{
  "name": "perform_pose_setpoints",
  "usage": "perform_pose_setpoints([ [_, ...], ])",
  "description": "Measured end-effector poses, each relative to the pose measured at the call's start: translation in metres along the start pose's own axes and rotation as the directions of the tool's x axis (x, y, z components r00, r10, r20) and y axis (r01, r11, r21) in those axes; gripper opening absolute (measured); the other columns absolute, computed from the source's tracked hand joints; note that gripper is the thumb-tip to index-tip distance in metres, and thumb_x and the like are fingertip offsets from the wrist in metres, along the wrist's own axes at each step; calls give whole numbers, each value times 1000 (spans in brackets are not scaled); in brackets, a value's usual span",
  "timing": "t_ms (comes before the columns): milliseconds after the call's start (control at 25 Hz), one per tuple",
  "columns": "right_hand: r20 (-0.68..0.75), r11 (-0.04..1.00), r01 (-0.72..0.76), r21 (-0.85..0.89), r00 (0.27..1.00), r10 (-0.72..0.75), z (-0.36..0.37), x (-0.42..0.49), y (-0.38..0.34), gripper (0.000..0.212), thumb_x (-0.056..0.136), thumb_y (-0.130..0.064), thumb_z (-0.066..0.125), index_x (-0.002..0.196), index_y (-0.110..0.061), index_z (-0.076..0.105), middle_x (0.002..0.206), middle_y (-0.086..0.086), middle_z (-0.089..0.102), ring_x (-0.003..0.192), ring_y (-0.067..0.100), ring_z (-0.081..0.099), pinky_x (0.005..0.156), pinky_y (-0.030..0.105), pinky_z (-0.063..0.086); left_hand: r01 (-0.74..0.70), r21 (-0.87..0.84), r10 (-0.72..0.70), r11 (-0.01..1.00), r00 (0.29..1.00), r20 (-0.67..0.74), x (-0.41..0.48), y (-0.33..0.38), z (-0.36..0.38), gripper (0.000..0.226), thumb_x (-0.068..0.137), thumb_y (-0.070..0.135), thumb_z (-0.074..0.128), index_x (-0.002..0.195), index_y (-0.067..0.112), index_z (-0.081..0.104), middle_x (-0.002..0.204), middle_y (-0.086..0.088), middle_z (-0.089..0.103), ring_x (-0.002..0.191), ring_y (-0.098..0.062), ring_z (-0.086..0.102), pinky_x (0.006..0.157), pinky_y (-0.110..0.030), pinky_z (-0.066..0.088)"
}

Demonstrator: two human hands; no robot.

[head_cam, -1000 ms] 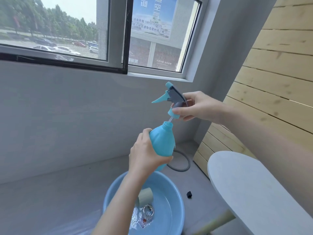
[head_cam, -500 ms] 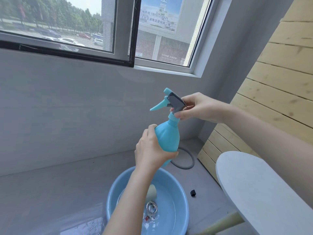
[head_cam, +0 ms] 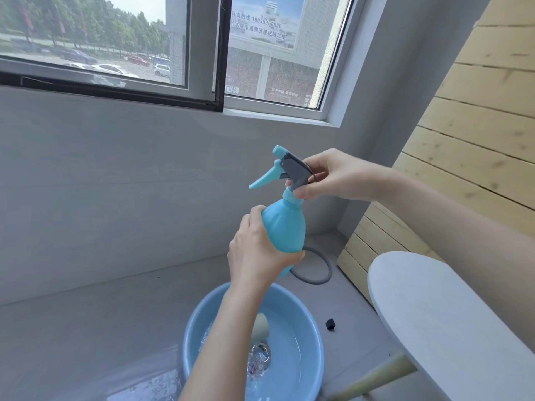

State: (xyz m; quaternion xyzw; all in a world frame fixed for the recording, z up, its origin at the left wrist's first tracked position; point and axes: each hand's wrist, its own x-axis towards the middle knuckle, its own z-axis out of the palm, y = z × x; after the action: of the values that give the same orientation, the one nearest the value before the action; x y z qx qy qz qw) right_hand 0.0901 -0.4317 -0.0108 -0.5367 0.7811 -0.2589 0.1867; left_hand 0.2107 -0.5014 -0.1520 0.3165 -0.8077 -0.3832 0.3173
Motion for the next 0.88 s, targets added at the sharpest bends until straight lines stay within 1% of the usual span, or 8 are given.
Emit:
perform_pose_setpoints([
  [120,-55,996,-46,-75,998,42,7,-2,-1,24,80,-20,74,96,-3,68,91,17,70,75,9,62,75,24,54,-3,34,4,999,1000,-20,-1,0,0,87,58,47,81,131,29,37,118,10,49,105,-19,53,74,-28,33],
  [280,-166,943,-214,-253,970,176,19,-7,-8,33,78,-41,69,75,-11,56,58,1,61,54,9,52,54,19,41,-24,70,25,997,1000,-15,-3,0,-1,90,58,48,81,133,28,36,121,10,49,107,-20,53,75,-28,34],
  [480,-105,876,-294,-384,956,275,15,-6,-22,67,65,-77,62,87,-14,55,73,2,59,68,17,57,66,27,42,-21,31,22,999,1000,-12,-7,0,0,88,58,49,80,132,27,37,120,9,50,107,-19,53,76,-28,35],
  [520,-73,912,-286,-295,958,277,11,-7,-23,75,60,-77,66,106,-18,56,84,-2,62,75,16,61,72,24,45,-18,22,19,1000,1000,-14,-7,0,-1,88,58,48,80,132,27,37,119,9,50,107,-19,53,76,-28,36],
  [600,-34,965,-256,51,966,258,6,-13,-22,95,68,-50,78,145,-22,29,108,-2,66,94,15,68,89,28,52,-11,7,11,1000,1000,-22,-7,-1,-1,87,58,47,80,130,27,38,118,9,50,105,-19,53,76,-29,36],
  [720,-33,964,-151,218,986,162,7,-22,-13,93,78,-11,76,151,-21,19,109,1,71,102,14,68,100,33,48,-5,-6,5,1000,999,-32,-5,-2,-2,85,56,46,81,128,26,39,117,9,50,105,-19,53,77,-29,38],
  [800,-10,971,-120,207,992,124,13,-25,-11,90,78,-5,76,148,-22,23,107,1,73,101,12,68,99,30,48,-5,-13,5,1000,999,-35,-5,-2,-2,85,56,45,81,127,25,40,116,9,50,104,-19,53,77,-29,39],
  [880,-135,984,-83,159,985,104,21,-24,-8,80,77,-6,77,142,-20,32,101,0,74,95,11,69,92,27,52,-14,-12,13,1000,999,-35,-5,-2,-2,86,56,45,81,128,25,40,117,9,50,104,-19,53,78,-30,39],
])
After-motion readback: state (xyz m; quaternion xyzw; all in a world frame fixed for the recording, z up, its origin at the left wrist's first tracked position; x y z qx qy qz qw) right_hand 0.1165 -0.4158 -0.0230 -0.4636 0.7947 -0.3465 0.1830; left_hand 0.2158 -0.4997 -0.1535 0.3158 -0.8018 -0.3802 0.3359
